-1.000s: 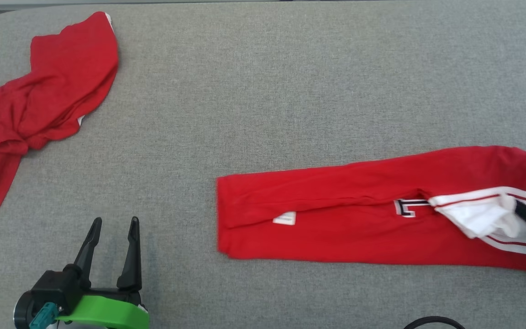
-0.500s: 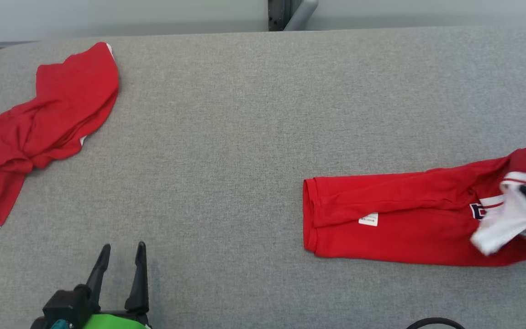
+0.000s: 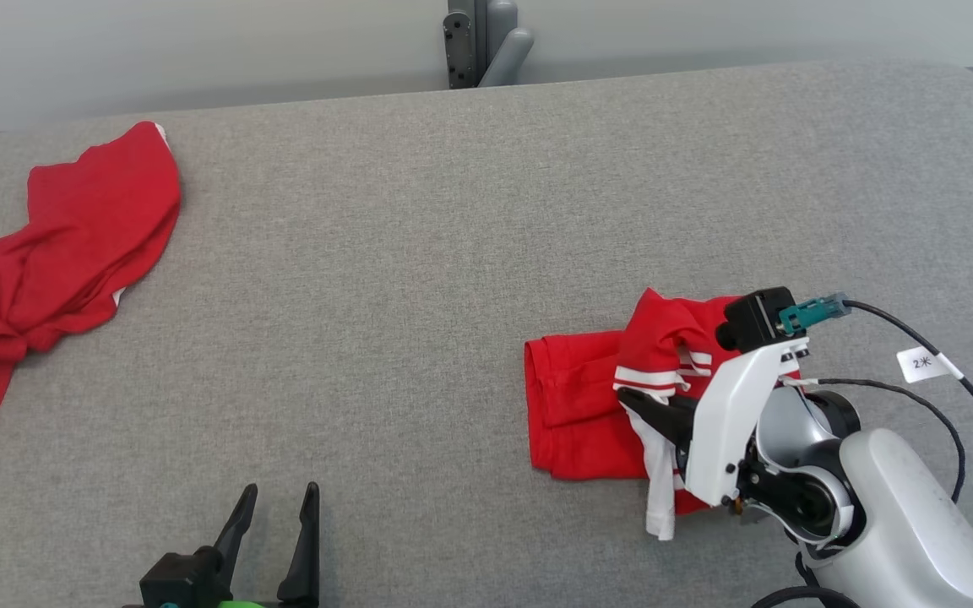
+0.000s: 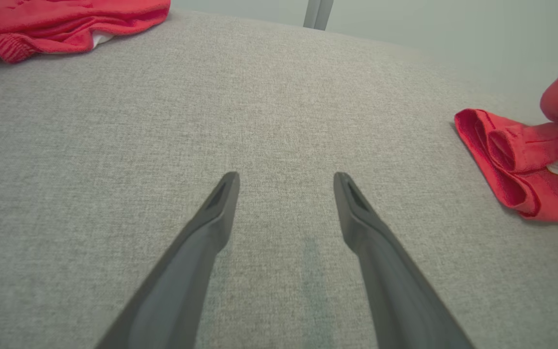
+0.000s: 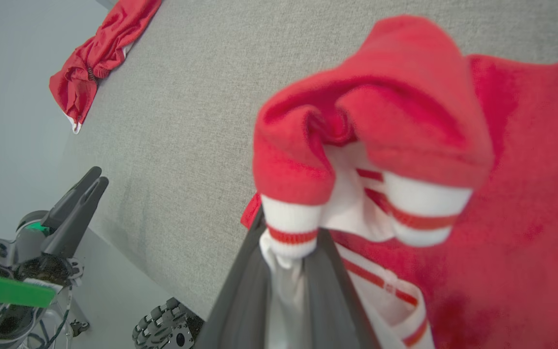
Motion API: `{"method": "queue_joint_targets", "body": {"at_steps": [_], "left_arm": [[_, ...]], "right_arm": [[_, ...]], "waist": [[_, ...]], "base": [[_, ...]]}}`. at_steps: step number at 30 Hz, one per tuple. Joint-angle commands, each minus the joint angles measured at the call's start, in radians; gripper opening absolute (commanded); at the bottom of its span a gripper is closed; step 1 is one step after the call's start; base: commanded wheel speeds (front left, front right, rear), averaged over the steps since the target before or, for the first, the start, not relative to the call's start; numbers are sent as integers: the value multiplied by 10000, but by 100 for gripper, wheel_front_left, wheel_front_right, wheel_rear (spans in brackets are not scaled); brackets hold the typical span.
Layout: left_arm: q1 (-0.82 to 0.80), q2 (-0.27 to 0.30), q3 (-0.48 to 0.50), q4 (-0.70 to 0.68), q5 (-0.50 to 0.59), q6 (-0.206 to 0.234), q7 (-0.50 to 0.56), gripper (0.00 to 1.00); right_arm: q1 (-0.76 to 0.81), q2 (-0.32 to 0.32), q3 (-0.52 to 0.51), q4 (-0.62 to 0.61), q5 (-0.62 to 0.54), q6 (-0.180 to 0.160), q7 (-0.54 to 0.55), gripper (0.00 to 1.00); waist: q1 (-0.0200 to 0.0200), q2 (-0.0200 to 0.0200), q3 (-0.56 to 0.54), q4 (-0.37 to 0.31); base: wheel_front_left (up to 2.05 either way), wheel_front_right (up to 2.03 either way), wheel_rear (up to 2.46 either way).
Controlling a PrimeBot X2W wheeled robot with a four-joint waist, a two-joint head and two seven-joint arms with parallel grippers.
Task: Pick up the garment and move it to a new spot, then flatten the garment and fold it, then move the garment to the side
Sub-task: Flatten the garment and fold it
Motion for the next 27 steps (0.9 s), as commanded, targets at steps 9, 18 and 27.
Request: {"method": "queue_joint_targets", "body": {"at_steps": [9, 18, 27], "left_arm": [[56, 26, -80, 248, 153, -30, -29, 100], [294, -52, 626, 170, -47, 79, -29, 100], [739, -112, 970, -236, -7, 20, -29, 100]], "right_arm": [[-968, 462, 267, 1765, -488, 3, -1196, 0], [-1048, 690, 521, 1943, -334, 3, -2833, 100], [876, -342, -1270, -1013, -1181, 1, -4926, 100]], "waist": [[0, 0, 45, 334], [0, 0, -296, 485], [0, 0, -406, 420]], "base": [[0, 0, 0], [0, 0, 0], [0, 0, 0]]}}
